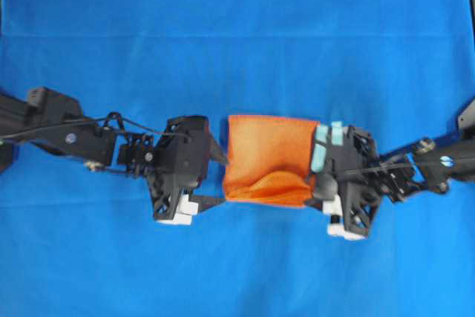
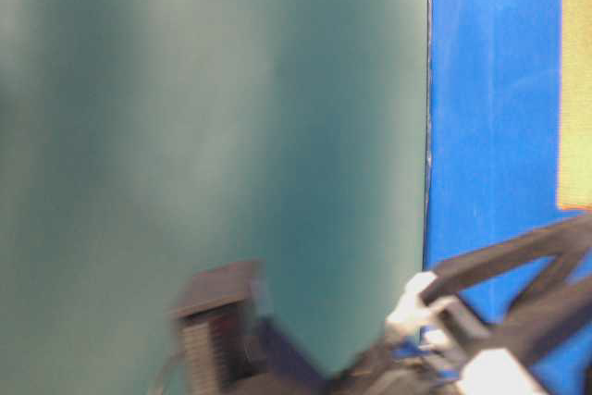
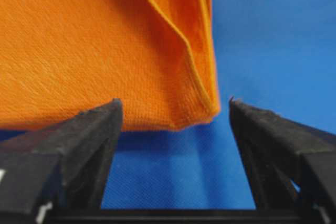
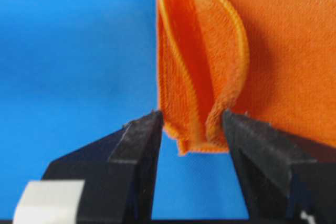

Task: Fold the orange towel.

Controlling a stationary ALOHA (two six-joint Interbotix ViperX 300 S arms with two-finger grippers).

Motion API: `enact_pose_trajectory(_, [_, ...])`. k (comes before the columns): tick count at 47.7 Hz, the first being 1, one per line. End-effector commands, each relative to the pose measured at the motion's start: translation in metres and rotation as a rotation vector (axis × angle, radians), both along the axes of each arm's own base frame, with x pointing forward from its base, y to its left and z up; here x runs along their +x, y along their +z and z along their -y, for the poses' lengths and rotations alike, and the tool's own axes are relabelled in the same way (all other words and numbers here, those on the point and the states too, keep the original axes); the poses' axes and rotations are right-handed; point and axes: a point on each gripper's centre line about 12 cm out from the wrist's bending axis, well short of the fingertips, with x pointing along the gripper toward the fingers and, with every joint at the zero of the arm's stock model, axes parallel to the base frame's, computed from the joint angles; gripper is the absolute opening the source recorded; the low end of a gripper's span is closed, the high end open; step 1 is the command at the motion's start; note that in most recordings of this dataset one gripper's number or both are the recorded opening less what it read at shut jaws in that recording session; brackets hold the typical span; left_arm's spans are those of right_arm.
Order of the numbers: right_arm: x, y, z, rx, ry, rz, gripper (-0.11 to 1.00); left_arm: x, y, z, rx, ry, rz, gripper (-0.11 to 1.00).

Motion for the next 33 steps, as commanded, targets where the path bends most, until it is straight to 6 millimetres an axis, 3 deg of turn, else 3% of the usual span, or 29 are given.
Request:
enact_pose_trajectory(1, [-0.001, 0.030, -0.001, -0.005, -0.001, 0.059, 0.54, -0.003, 0.037, 0.000, -0.009, -0.003, 0.069, 0.70])
enact_pose_trajectory(12, [-0.024, 0.065, 0.013, -0.056, -0.028, 0.104, 0.54, -0.028, 0.083, -0.010, -0.017, 0.011, 0.146, 0.68])
enact_pose_trajectory(23, [-0.060, 0.088, 0.029, -0.100, -0.020, 0.204, 0.54, -0.066, 0.105, -0.029, -0.022, 0.055, 0.218, 0.68])
enact_pose_trajectory(33, [-0.097, 0.104, 0.045, -0.122, -0.016, 0.334, 0.54, -0.116, 0.116, -0.046, -0.027, 0.100, 0.329, 0.68])
